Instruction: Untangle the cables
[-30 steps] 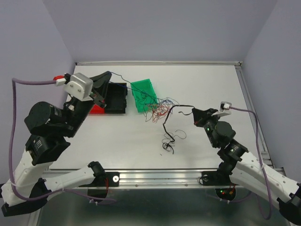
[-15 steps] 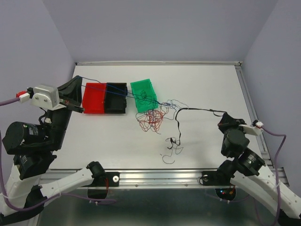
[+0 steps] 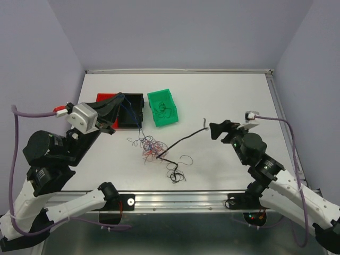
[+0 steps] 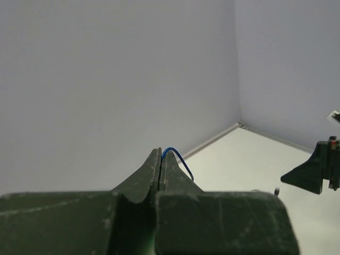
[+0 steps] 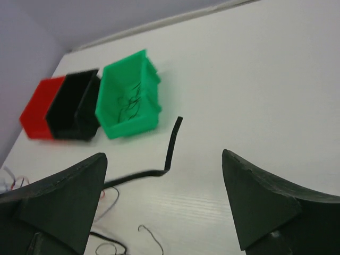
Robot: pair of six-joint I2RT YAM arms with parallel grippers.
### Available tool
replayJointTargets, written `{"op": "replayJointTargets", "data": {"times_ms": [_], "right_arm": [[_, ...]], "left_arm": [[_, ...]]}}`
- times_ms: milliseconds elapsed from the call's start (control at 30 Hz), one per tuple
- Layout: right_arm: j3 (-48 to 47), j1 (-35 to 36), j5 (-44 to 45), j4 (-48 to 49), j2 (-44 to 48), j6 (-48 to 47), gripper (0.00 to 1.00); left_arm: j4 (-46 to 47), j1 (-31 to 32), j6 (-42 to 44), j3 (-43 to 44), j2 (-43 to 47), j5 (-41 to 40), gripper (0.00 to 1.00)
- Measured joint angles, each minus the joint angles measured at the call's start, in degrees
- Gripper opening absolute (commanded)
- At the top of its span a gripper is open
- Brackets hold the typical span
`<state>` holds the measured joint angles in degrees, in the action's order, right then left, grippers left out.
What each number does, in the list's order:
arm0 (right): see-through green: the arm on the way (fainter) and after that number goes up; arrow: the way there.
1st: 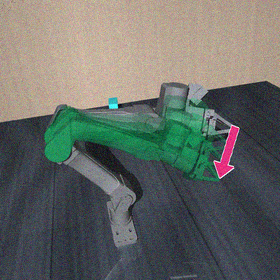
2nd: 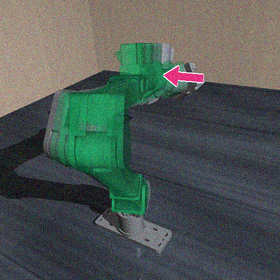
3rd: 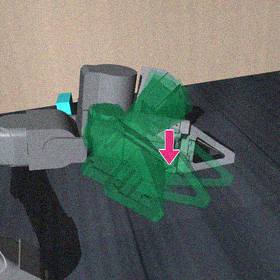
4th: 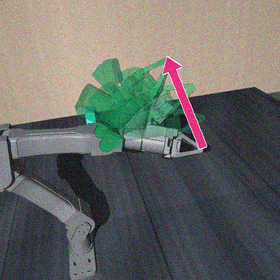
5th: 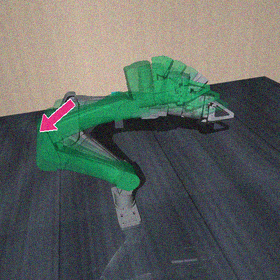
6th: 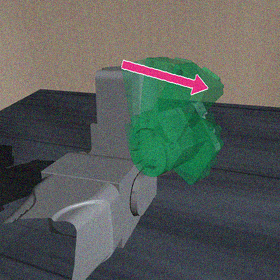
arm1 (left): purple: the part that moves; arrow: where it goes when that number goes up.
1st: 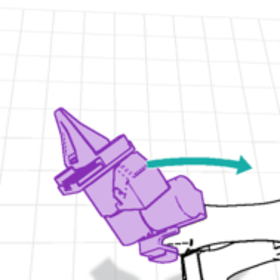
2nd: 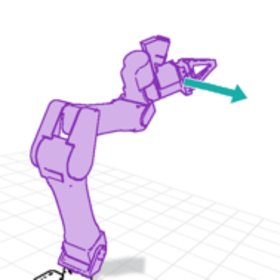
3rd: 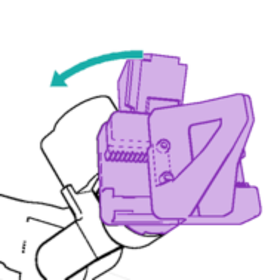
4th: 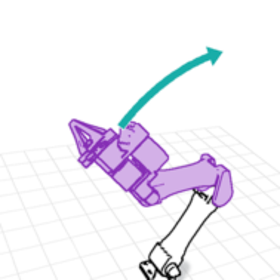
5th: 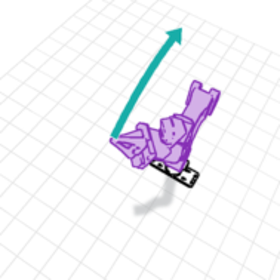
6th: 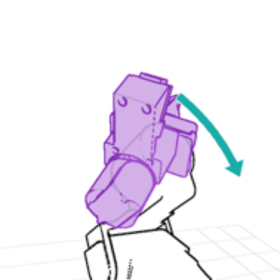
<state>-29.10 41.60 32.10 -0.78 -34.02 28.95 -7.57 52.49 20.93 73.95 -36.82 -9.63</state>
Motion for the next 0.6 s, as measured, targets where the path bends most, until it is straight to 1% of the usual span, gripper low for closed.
{"op": "replayJointTargets", "data": {"times_ms": [167,233,300,367,500,600], "right_arm": [[0.00,0.00,-23.21,9.49,-11.54,-5.46,0.92],[0.00,0.09,-31.36,13.00,-15.34,-6.25,0.93],[0.00,0.68,-36.87,15.02,-18.34,-6.78,0.93],[0.00,2.16,-40.48,16.41,-21.05,-7.21,0.93],[-1.33,10.95,-44.46,17.90,-27.96,-10.40,0.93],[-6.10,17.20,-44.57,17.70,-35.30,-13.70,0.91]], "left_arm": [[-0.13,0.00,0.20,0.46,-4.44,-1.46,0.00],[-0.33,0.00,0.20,1.42,-6.21,-3.65,0.00],[-0.28,0.00,0.17,2.29,-7.37,-6.01,0.00],[-0.11,0.00,0.24,2.80,-8.24,-8.74,0.00],[0.39,-0.09,1.11,2.93,-8.85,-14.14,0.00],[1.36,-0.09,2.16,2.93,-8.94,-17.38,0.00]]}}
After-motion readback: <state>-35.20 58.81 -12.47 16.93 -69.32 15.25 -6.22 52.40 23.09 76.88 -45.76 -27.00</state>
